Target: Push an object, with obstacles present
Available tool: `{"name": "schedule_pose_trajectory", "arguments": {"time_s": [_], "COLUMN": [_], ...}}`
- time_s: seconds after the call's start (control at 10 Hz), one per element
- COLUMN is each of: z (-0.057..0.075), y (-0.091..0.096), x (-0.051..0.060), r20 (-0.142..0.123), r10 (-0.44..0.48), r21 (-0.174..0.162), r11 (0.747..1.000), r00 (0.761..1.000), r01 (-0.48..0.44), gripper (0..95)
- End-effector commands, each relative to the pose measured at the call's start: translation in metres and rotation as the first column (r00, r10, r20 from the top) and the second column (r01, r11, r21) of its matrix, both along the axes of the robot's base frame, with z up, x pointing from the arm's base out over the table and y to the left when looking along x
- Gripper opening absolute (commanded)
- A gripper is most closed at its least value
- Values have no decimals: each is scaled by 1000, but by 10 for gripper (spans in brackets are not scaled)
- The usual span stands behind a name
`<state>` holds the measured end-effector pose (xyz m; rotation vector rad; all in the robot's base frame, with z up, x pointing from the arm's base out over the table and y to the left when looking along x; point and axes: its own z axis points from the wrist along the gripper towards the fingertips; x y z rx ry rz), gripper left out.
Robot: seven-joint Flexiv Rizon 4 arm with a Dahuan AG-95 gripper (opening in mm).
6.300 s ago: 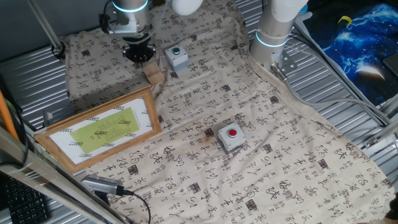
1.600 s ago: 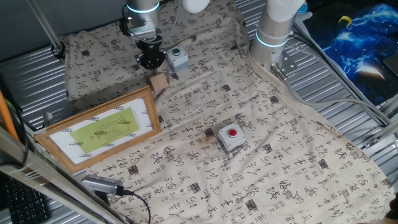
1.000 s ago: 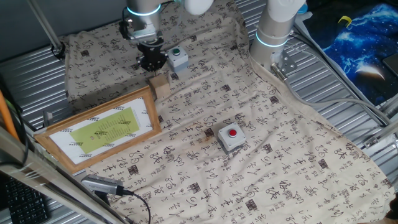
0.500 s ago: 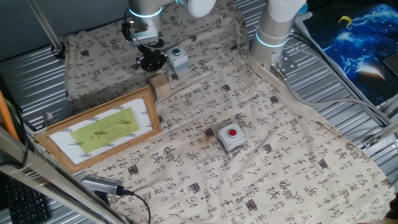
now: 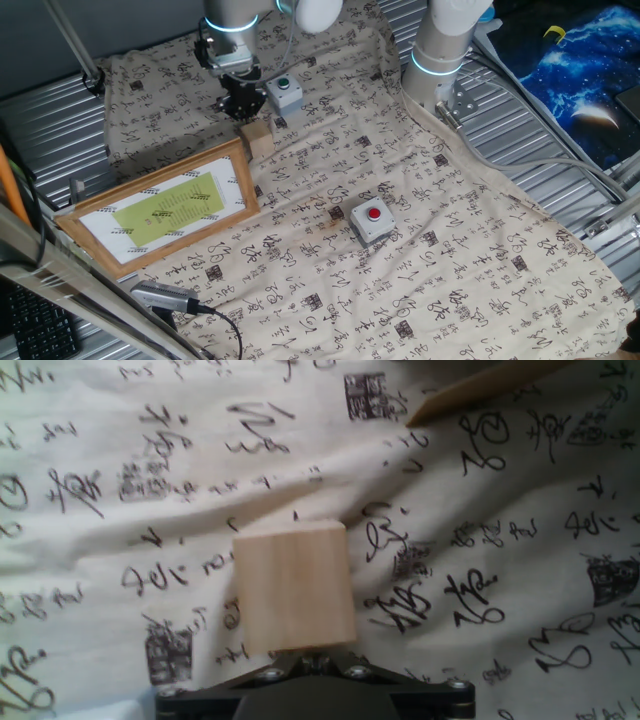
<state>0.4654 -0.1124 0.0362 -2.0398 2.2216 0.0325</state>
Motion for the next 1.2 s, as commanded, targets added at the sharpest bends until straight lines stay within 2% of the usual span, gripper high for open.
{"name": "schedule_pose_trajectory", "arguments": {"time_s": [0.1,0.3,1.2], "z": [-2,-4,-5], "y": [4,12,41], "x": [1,1,-2], "r20": [2,2,5], "r10": [-3,-20,-77], "r21": [0,9,7], "r11": [1000,1000,997], "r00": [1000,1000,997], "r01": [3,20,77], "gripper": [0,0,0]}}
